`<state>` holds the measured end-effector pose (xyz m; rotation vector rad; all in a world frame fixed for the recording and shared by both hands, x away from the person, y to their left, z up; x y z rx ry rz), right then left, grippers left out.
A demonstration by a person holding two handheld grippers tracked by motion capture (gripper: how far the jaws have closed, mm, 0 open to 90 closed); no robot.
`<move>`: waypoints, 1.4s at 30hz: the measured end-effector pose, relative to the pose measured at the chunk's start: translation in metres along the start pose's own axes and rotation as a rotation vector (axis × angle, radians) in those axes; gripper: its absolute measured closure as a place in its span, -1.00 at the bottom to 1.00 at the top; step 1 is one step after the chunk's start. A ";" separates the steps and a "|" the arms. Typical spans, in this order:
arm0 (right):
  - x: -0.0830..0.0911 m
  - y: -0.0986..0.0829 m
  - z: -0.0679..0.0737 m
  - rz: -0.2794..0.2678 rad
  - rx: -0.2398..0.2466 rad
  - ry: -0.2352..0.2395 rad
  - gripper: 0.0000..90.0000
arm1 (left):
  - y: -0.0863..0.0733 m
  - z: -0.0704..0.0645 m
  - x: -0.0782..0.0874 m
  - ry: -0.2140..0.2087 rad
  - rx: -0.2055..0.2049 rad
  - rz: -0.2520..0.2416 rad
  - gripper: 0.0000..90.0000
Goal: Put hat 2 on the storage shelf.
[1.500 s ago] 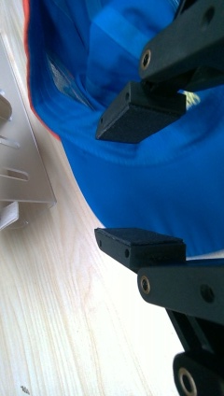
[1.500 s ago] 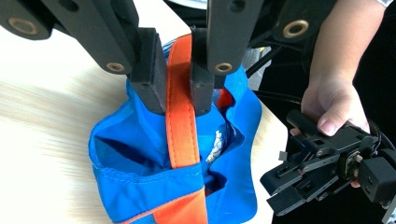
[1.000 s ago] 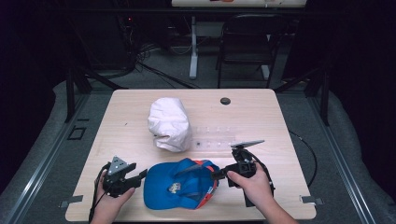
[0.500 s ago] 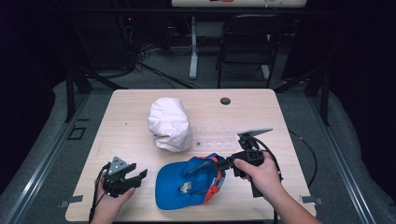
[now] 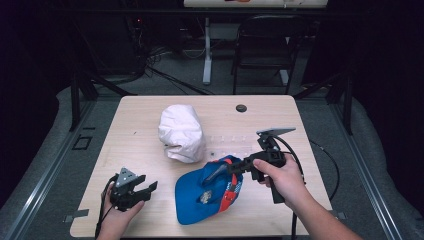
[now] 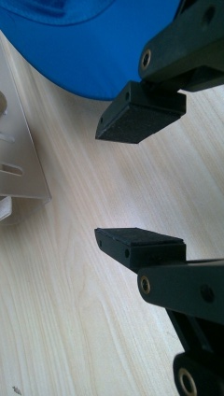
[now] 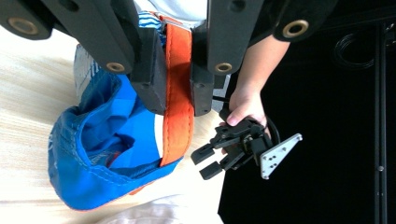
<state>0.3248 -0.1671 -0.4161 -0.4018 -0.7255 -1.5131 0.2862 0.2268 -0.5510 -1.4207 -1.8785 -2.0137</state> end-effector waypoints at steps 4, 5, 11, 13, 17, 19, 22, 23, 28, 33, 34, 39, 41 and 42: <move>0.006 0.003 0.008 0.008 -0.003 0.015 0.74 | 0.000 0.000 -0.001 -0.002 -0.003 0.003 0.02; 0.006 0.003 0.008 0.008 -0.003 0.015 0.74 | 0.000 0.000 -0.001 -0.002 -0.003 0.003 0.02; 0.025 0.010 0.023 -0.013 -0.004 0.003 0.74 | 0.000 -0.001 -0.001 -0.003 -0.008 0.004 0.02; 0.028 0.012 0.024 -0.018 -0.001 0.001 0.74 | 0.000 -0.001 -0.001 -0.003 -0.007 0.002 0.02; 0.051 0.016 0.027 -0.045 -0.019 -0.042 0.74 | 0.000 -0.001 -0.001 -0.004 -0.013 0.006 0.02; 0.062 0.017 0.026 -0.060 -0.032 -0.053 0.74 | 0.000 -0.002 -0.001 -0.002 -0.015 0.007 0.02; 0.079 0.019 0.023 -0.090 -0.062 -0.070 0.74 | 0.000 -0.002 -0.002 -0.004 -0.009 0.009 0.02; 0.085 0.021 0.023 -0.100 -0.077 -0.078 0.74 | 0.000 -0.002 -0.002 -0.003 -0.014 0.011 0.02; 0.109 0.031 0.018 -0.147 -0.119 -0.099 0.74 | 0.000 -0.003 -0.003 -0.004 -0.013 0.011 0.02; 0.124 0.041 0.017 -0.167 -0.150 -0.087 0.74 | 0.000 -0.003 -0.003 -0.007 -0.013 0.019 0.02; 0.124 0.041 0.017 -0.167 -0.150 -0.087 0.74 | 0.000 -0.003 -0.003 -0.007 -0.013 0.019 0.02; 0.131 0.053 0.022 -0.195 -0.180 -0.048 0.74 | -0.001 -0.002 -0.002 -0.008 -0.011 0.021 0.02; 0.132 0.058 0.023 -0.201 -0.180 -0.037 0.74 | 0.000 -0.002 -0.003 -0.008 -0.014 0.019 0.02; 0.132 0.058 0.023 -0.201 -0.180 -0.037 0.74 | 0.000 -0.002 -0.003 -0.008 -0.014 0.019 0.02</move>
Point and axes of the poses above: each handheld gripper's, and its own axes: x roughly backward along the jaws, y roughly out of its top, z roughly to its left, the point moved 1 cm from there along -x, roughly forward along the jaws, and after that the axes turned 7 degrees about -y, right-handed, at the moved point
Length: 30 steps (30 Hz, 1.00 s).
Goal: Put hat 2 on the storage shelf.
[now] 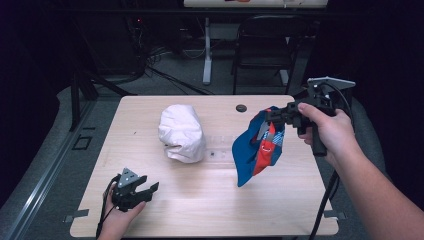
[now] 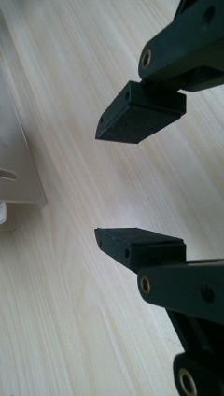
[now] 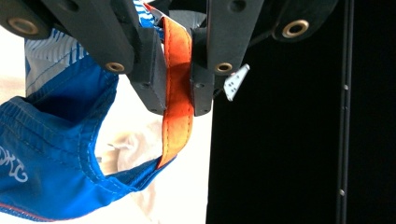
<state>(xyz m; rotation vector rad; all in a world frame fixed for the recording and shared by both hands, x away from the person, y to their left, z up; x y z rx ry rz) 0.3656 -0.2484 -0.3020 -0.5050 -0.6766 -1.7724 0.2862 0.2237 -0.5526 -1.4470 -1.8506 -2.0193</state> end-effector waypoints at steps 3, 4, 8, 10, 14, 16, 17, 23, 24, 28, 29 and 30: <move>-0.003 0.009 0.005 -0.033 -0.004 0.010 0.74 | 0.000 0.000 0.000 0.000 -0.002 -0.002 0.02; -0.003 0.009 0.005 -0.033 -0.004 0.010 0.74 | 0.000 0.000 0.000 0.000 0.000 -0.001 0.02; -0.010 0.019 0.012 -0.042 -0.001 0.011 0.74 | 0.000 0.001 0.001 -0.001 -0.003 0.009 0.02; -0.013 0.024 0.015 -0.057 -0.010 0.009 0.73 | 0.000 0.001 0.000 0.001 -0.002 0.003 0.02; -0.016 0.030 0.018 -0.062 -0.001 0.007 0.74 | 0.000 0.002 0.000 0.000 -0.002 0.002 0.02; -0.019 0.038 0.022 -0.071 -0.005 0.003 0.74 | -0.001 0.002 -0.001 -0.002 0.000 0.003 0.02; -0.021 0.040 0.023 -0.075 -0.012 0.001 0.74 | -0.001 0.002 -0.001 -0.003 -0.001 0.004 0.02; -0.027 0.051 0.028 -0.080 -0.009 0.003 0.73 | -0.001 0.003 0.000 -0.005 0.002 0.012 0.02; -0.028 0.056 0.030 -0.084 -0.014 -0.003 0.73 | -0.001 0.003 -0.001 -0.002 0.002 0.003 0.02; -0.030 0.063 0.029 -0.072 -0.011 0.002 0.73 | -0.001 0.003 -0.001 -0.003 0.004 0.002 0.02; -0.031 0.065 0.028 -0.076 -0.010 0.002 0.74 | -0.001 0.004 -0.001 -0.003 0.005 0.004 0.02; -0.031 0.067 0.028 -0.078 -0.012 0.005 0.74 | -0.001 0.004 -0.001 -0.003 0.003 0.006 0.02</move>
Point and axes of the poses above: each handheld gripper's, and its own axes: x roughly backward along the jaws, y roughly out of its top, z roughly to its left, the point moved 1 cm from there along -x, roughly forward along the jaws, and after that the axes turned 7 degrees about -y, right-handed, at the moved point
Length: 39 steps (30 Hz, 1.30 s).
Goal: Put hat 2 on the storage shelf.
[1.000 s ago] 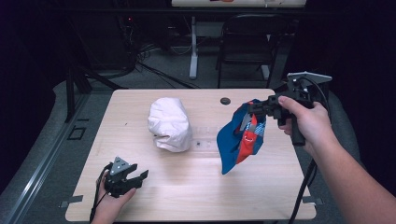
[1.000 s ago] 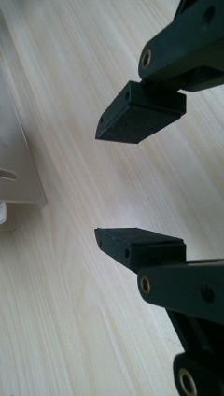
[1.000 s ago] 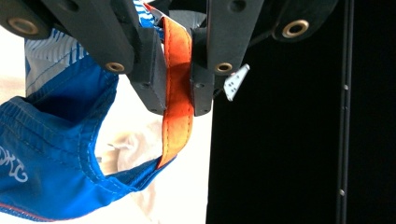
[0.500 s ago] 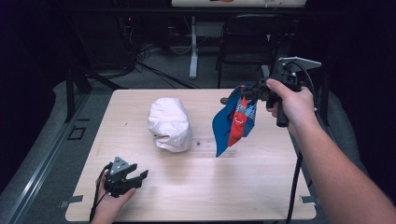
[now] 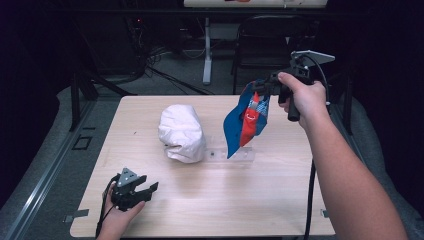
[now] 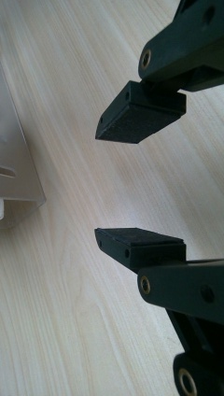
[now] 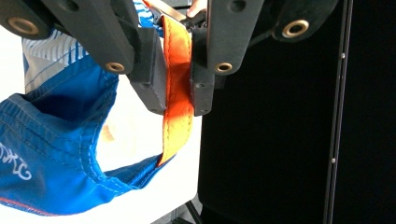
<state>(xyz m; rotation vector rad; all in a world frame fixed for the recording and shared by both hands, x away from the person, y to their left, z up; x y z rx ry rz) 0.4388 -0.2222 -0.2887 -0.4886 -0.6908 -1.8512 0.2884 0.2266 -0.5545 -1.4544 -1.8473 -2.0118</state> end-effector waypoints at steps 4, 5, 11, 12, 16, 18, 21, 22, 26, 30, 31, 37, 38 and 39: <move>-0.003 0.007 -0.003 0.012 -0.009 0.003 0.73 | 0.000 0.000 0.000 0.000 0.000 -0.002 0.02; -0.003 0.007 -0.003 0.012 -0.009 0.003 0.73 | 0.000 0.001 0.000 -0.003 0.002 0.002 0.02; -0.003 0.011 -0.007 0.000 -0.016 -0.021 0.73 | -0.001 0.001 0.000 0.001 0.005 0.005 0.02; -0.003 0.011 -0.008 -0.007 -0.017 -0.020 0.73 | 0.000 0.001 0.000 -0.003 0.004 0.007 0.02; 0.001 0.013 -0.013 -0.016 -0.026 -0.018 0.73 | 0.000 0.001 -0.001 -0.005 0.003 0.010 0.02; 0.001 0.014 -0.015 -0.018 -0.026 -0.016 0.73 | 0.000 0.001 -0.001 -0.005 0.004 0.011 0.02; -0.001 0.014 -0.017 -0.015 -0.029 -0.029 0.73 | -0.001 0.000 -0.002 -0.001 0.002 0.005 0.02; -0.001 0.014 -0.017 -0.015 -0.029 -0.029 0.73 | -0.001 0.000 -0.002 -0.001 0.002 0.005 0.02; -0.004 0.014 -0.017 -0.008 -0.019 -0.041 0.73 | -0.001 0.001 -0.001 -0.004 0.003 0.012 0.02; -0.009 0.013 -0.015 -0.002 -0.015 -0.047 0.73 | 0.000 0.001 -0.001 -0.003 0.003 0.011 0.02; -0.013 0.012 -0.015 -0.002 -0.022 -0.044 0.73 | -0.001 0.001 -0.001 0.000 0.002 0.008 0.02; -0.024 0.009 -0.018 0.021 -0.017 -0.046 0.73 | 0.000 0.001 -0.001 0.001 0.008 0.002 0.02; -0.026 0.009 -0.018 0.021 -0.019 -0.047 0.73 | 0.000 0.001 -0.001 0.000 0.002 0.001 0.02; -0.027 0.008 -0.018 0.023 -0.017 -0.046 0.73 | 0.000 0.001 -0.001 0.000 0.001 0.005 0.02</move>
Point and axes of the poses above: each handheld gripper's, and its own axes: x roughly backward along the jaws, y roughly out of its top, z roughly to its left, the point moved 1 cm from there along -x, roughly forward along the jaws, and after that the axes turned 7 degrees about -y, right-handed, at the moved point
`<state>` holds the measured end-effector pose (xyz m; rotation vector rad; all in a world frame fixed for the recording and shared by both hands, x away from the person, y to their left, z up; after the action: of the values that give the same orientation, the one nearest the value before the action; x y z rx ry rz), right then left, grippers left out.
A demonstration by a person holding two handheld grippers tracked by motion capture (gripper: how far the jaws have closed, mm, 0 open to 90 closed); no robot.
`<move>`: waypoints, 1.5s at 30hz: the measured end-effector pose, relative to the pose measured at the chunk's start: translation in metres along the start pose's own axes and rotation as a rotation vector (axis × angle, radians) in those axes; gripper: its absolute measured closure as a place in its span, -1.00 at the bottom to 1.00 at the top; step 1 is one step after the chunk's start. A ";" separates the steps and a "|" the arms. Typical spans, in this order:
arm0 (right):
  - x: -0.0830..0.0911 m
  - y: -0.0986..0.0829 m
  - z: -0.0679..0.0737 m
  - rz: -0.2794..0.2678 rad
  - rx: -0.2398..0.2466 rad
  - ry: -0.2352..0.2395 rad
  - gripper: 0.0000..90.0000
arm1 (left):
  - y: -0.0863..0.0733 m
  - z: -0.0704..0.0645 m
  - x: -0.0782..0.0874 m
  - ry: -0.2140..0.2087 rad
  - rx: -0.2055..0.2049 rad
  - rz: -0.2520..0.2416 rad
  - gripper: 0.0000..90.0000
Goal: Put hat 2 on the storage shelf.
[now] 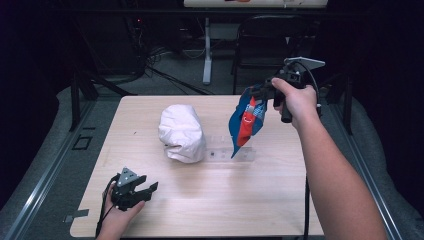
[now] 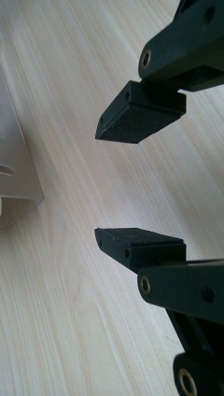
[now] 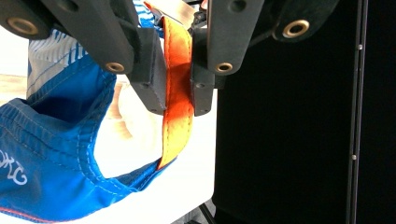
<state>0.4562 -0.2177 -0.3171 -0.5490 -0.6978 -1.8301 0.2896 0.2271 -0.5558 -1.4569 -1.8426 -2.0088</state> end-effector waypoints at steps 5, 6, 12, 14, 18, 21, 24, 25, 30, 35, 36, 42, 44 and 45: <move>-0.005 -0.002 0.001 0.002 0.006 -0.022 0.73 | 0.001 0.000 0.000 -0.003 -0.002 0.006 0.02; -0.007 -0.003 0.001 0.014 0.020 -0.035 0.73 | 0.001 0.000 0.000 -0.003 -0.005 0.006 0.02; -0.018 -0.006 -0.003 0.033 0.023 -0.050 0.72 | 0.000 0.000 0.000 -0.003 -0.004 0.006 0.02; -0.019 -0.007 -0.004 0.036 0.022 -0.047 0.72 | 0.000 0.000 0.000 -0.004 -0.001 0.004 0.02; -0.023 -0.008 -0.005 0.039 0.031 -0.060 0.72 | 0.000 0.000 0.000 0.000 -0.004 0.000 0.02; -0.023 -0.008 -0.004 0.038 0.030 -0.060 0.72 | 0.000 0.000 0.000 0.000 -0.002 -0.002 0.02; -0.023 -0.009 -0.003 0.040 0.037 -0.066 0.72 | 0.000 0.000 0.000 0.000 -0.005 0.001 0.02; -0.023 -0.009 -0.003 0.039 0.038 -0.067 0.71 | 0.000 0.000 0.000 0.000 -0.005 0.001 0.02; -0.023 -0.011 -0.002 0.036 0.046 -0.070 0.71 | 0.000 0.000 0.000 0.001 -0.001 0.000 0.02; -0.022 -0.012 -0.001 0.042 0.054 -0.085 0.68 | 0.000 0.000 0.000 -0.001 -0.002 0.000 0.02; -0.021 -0.013 -0.001 0.028 0.059 -0.096 0.65 | 0.000 0.000 0.000 -0.001 -0.001 0.000 0.02; -0.020 -0.015 -0.002 0.031 0.089 -0.147 0.61 | 0.000 0.000 0.000 -0.001 0.004 -0.001 0.02; -0.019 -0.016 -0.002 0.016 0.095 -0.156 0.56 | 0.000 0.000 0.000 0.000 0.004 -0.002 0.02; -0.018 -0.017 -0.002 0.014 0.105 -0.166 0.55 | 0.000 0.000 0.000 0.000 0.006 -0.002 0.02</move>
<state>0.4465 -0.2023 -0.3338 -0.6396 -0.8947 -1.7369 0.2899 0.2274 -0.5560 -1.4540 -1.8493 -2.0031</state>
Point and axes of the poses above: each handheld gripper's, and its own axes: x roughly backward along the jaws, y roughly out of its top, z roughly to its left, the point moved 1 cm from there along -x, roughly forward along the jaws, and after that the axes turned 7 degrees about -y, right-handed, at the moved point
